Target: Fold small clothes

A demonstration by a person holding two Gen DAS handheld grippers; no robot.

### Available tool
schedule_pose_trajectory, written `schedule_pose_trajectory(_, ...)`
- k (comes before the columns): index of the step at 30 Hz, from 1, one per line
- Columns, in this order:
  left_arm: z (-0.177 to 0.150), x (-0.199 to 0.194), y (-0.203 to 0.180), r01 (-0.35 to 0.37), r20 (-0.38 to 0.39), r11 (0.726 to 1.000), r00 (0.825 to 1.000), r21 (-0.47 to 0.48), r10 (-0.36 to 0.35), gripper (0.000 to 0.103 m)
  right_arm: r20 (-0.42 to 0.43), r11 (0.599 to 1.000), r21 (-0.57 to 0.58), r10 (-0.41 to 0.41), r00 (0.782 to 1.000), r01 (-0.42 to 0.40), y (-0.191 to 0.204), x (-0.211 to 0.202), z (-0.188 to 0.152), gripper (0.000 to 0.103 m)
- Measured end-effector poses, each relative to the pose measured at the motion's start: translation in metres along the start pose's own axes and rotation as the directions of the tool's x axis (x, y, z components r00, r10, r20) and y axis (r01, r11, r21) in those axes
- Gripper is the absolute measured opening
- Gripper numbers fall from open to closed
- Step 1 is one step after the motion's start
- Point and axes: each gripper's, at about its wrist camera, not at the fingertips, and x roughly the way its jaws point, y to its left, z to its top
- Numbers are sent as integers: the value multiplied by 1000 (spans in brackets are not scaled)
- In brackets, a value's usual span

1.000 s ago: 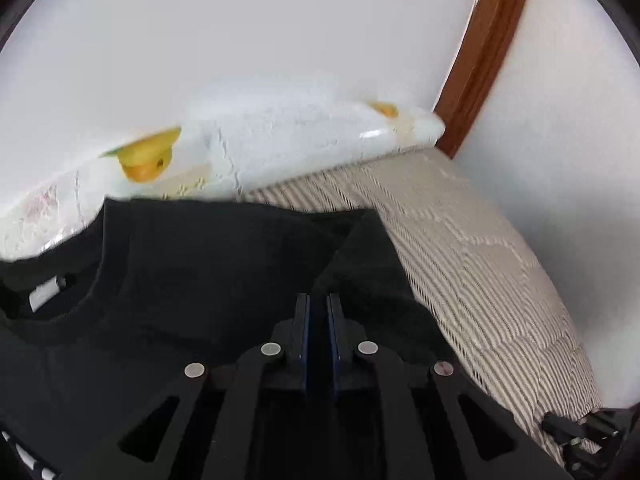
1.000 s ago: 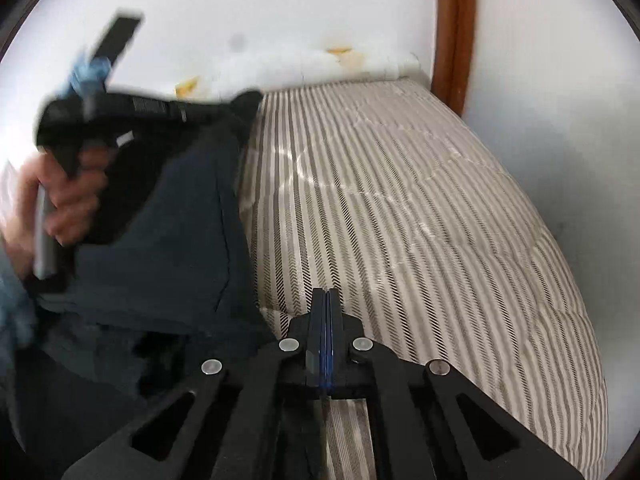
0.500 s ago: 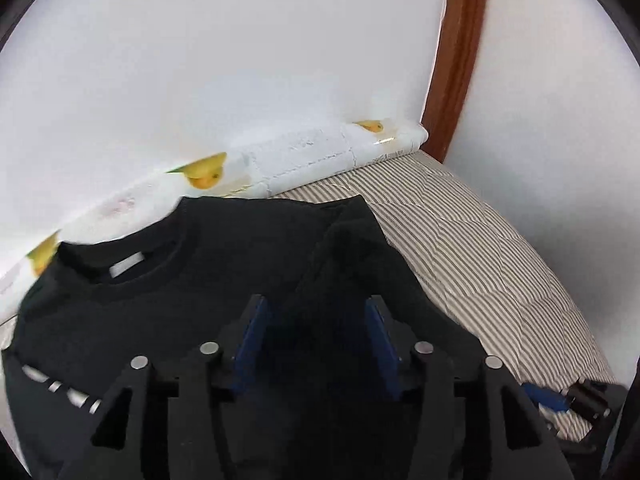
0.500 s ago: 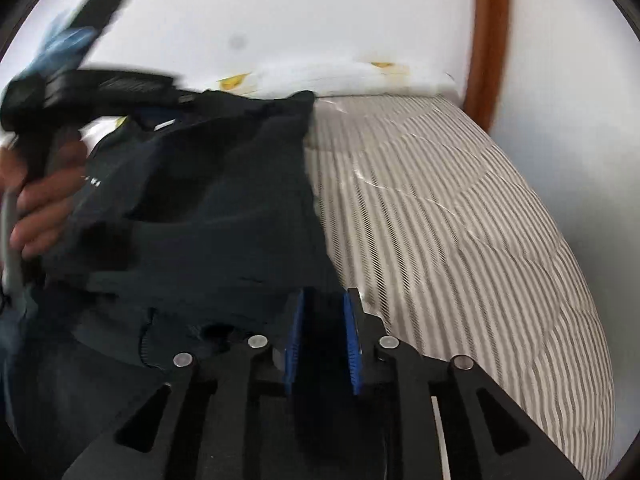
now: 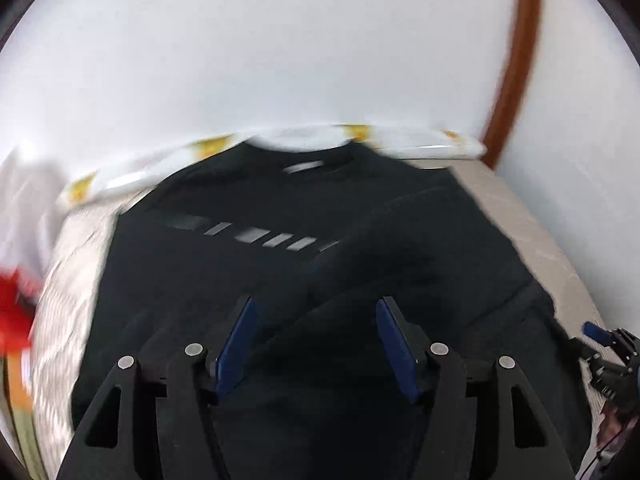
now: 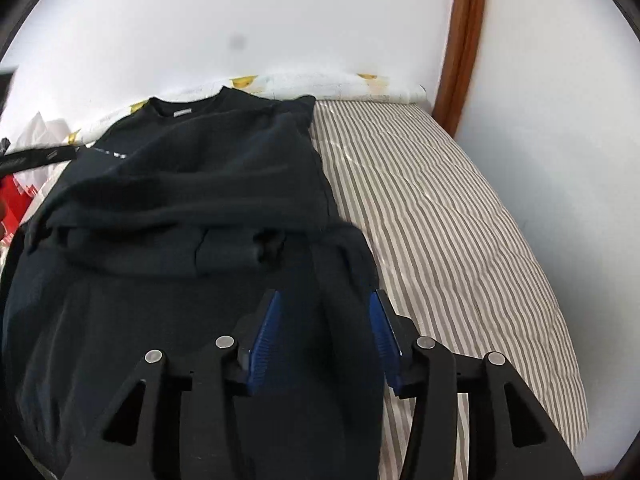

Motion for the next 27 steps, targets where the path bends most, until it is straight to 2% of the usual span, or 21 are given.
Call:
schedule_pose_trajectory(2,-21,-12,33,-55,-13,998,998,-43,55,60,2,1000,14,-1,1000,1,0,-6,-6,47)
schedule_pose_trajectory(4,-44,-23,64,-82,-26,993,996,-80,80,60,10,1000,23,21,1000,-21,4,-9,-7,47)
schedule_pose_trajectory(7,-71,-27,90,-74,-72,991,995,-115,66,60,25,998,-6,56,998,-56,28,-12,-2,47)
schedule_pose_trajectory(9,-88,-28,104,-47,-81,985,996,-167,33,60,42,996,-53,77,996,-75,58,-11,10,47)
schedule_pose_trajectory(11,-98,-25,111,-49,-78,981,996,-188,35,60,60,988,-108,115,992,-108,93,-8,24,47)
schedule_pose_trajectory(14,-100,-15,109,-75,-84,988,994,-135,64,60,64,967,-218,151,986,-134,147,5,41,48)
schedule_pose_trajectory(16,-97,-10,107,-92,-88,990,993,-109,82,60,68,954,-273,148,987,-125,173,14,48,48)
schedule_pose_trajectory(19,-89,3,106,-166,-109,983,981,-77,157,60,48,932,-341,150,988,-125,207,35,56,52)
schedule_pose_trajectory(20,-85,9,106,-161,-110,985,982,-70,153,60,42,920,-375,137,990,-112,221,45,58,52)
schedule_pose_trajectory(21,-83,11,107,-160,-105,985,983,-64,153,51,43,913,-396,124,991,-97,228,52,58,52)
schedule_pose_trajectory(22,-79,13,108,-166,-102,984,982,-57,159,29,46,904,-422,102,994,-73,236,61,58,52)
schedule_pose_trajectory(23,-77,11,109,-166,-102,984,982,-59,159,27,45,898,-436,84,995,-56,243,67,58,52)
schedule_pose_trajectory(24,-74,6,112,-151,-85,986,986,-70,145,20,41,893,-449,71,997,-45,246,71,57,45)
schedule_pose_trajectory(25,-73,-3,114,-133,-60,988,990,-82,128,16,34,888,-459,66,997,-43,248,73,55,19)
schedule_pose_trajectory(26,-69,-11,118,-112,-37,989,993,-93,109,16,23,883,-466,71,997,-52,248,73,53,11)
schedule_pose_trajectory(27,-64,-19,124,-92,-14,990,996,-106,91,15,24,879,-472,86,996,-64,247,69,50,11)
